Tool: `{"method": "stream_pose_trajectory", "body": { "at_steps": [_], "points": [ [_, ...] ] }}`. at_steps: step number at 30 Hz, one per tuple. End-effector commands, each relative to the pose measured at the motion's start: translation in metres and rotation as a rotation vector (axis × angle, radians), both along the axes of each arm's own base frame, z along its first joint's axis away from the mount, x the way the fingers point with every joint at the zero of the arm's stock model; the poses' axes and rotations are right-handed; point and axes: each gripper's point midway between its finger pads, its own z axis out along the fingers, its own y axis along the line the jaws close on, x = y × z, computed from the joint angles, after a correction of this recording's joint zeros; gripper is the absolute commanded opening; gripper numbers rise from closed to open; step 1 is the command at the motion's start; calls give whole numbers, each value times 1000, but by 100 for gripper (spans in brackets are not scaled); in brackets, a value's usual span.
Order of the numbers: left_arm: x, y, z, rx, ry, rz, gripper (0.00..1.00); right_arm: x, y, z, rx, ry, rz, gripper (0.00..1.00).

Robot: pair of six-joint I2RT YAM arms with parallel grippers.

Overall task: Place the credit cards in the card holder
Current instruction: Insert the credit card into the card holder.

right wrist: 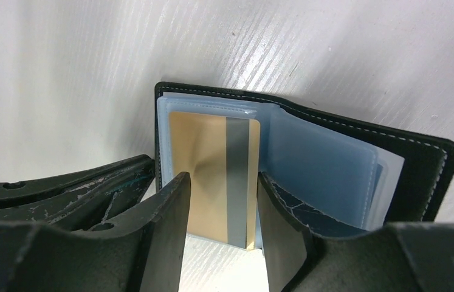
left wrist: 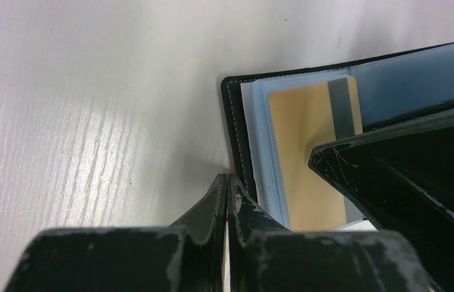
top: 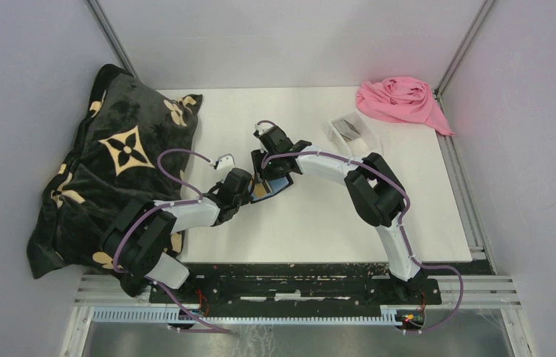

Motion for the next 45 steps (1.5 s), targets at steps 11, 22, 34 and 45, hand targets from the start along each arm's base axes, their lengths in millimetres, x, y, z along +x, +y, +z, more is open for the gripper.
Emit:
{"method": "stream_pose_trajectory", "body": {
  "at_steps": [11,22,34,45],
  "points": [
    [2,1,11,33,-8,-13,6,8,8,30,63,-55,12,45],
    [3,-1,8,26,-8,-12,7,4,10,23,77,-34,19,39],
    [6,5,23,12,-58,37,30,8,6,39,79,-84,19,49],
    [9,7,37,-1,-91,57,33,7,7,40,87,-83,31,53]
  ]
}}
